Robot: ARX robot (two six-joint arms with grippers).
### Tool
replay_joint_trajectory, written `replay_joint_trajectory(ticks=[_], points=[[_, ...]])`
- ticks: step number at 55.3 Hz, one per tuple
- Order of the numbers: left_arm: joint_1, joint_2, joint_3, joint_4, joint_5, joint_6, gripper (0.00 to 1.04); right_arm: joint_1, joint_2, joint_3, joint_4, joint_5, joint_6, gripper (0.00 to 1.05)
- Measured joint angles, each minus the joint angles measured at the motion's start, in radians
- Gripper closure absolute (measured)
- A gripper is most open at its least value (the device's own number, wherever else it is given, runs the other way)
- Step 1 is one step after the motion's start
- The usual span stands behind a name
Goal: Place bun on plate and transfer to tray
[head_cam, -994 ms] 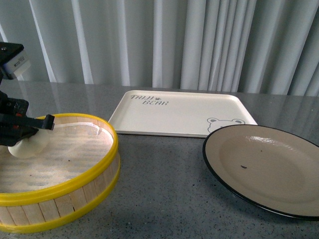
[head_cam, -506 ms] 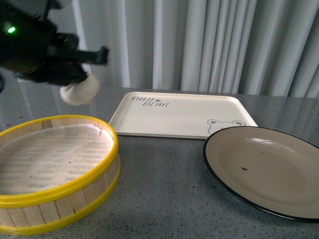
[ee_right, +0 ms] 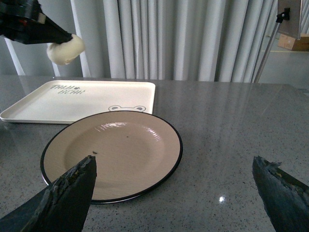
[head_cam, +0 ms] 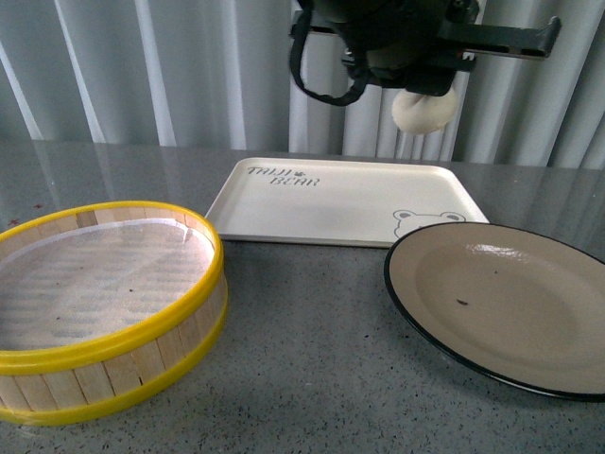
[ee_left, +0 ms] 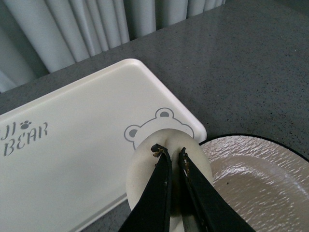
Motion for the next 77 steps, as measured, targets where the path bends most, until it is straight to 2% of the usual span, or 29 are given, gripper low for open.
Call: replay_joint_trajectory(ticks=[16,24,36,48,65,77], points=[[-0.033,0.153,0.183,-0.093,0.097,0.084,1.01,0.0,0.0,0.0,0.0,0.0,0.0,0.08],[-0.026,0.174,0.176,-0.149,0.175,0.145,1.01,0.0,0.0,0.0,0.0,0.0,0.0,0.08],[0.004,0.135,0.084,-0.203,0.233,0.203,1.01,0.0,0.0,0.0,0.0,0.0,0.0,0.08],[-0.01,0.127,0.051,-0.213,0.249,0.205,1.01,0.0,0.0,0.0,0.0,0.0,0.0,0.08],[-0.099,0.101,0.014,-0.203,0.277,0.192,1.01,0.0,0.0,0.0,0.0,0.0,0.0,0.08],[-0.152,0.109,0.004,-0.159,0.227,0.194,1.01,0.0,0.0,0.0,0.0,0.0,0.0,0.08]])
